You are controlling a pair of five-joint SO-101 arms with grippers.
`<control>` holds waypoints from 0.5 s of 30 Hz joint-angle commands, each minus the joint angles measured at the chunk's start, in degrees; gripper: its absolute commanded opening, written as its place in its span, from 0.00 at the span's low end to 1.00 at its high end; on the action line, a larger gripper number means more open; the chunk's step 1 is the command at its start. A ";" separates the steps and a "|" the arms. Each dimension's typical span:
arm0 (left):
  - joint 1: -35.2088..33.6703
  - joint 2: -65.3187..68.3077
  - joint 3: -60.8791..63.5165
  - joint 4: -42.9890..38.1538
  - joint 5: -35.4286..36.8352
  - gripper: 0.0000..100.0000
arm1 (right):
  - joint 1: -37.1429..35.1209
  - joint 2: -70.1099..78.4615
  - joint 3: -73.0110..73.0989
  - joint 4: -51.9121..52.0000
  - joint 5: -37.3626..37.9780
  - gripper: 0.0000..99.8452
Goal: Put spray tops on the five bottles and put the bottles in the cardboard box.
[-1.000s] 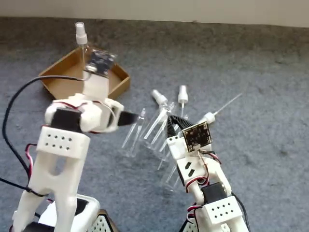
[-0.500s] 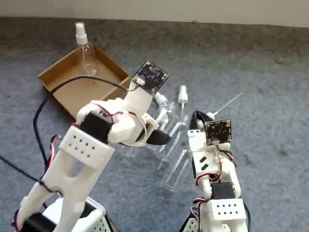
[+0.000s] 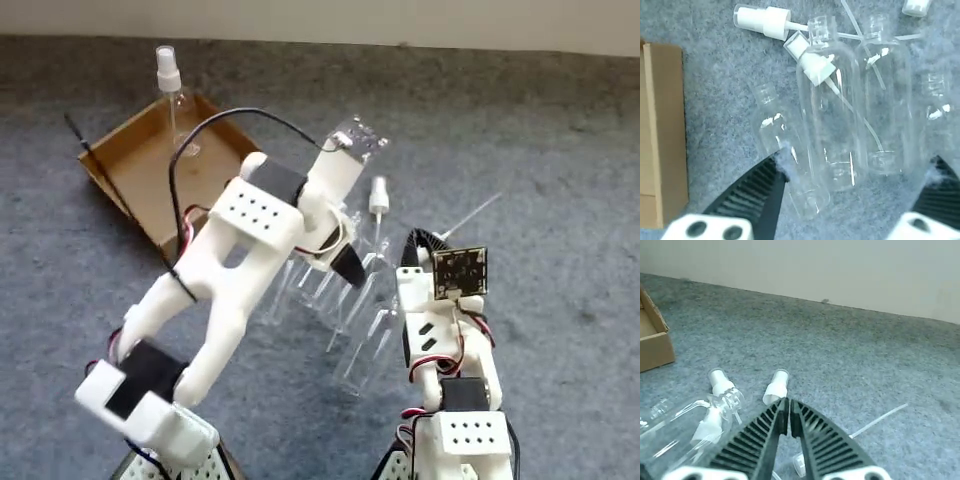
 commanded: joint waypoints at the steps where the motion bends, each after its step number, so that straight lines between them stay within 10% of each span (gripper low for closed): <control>1: 0.48 6.55 -8.31 0.44 -0.70 0.36 | 0.48 -0.75 6.20 0.04 0.35 0.01; 15: 0.40 27.38 -25.80 0.88 -0.70 0.36 | 0.40 -0.75 6.20 0.04 0.44 0.01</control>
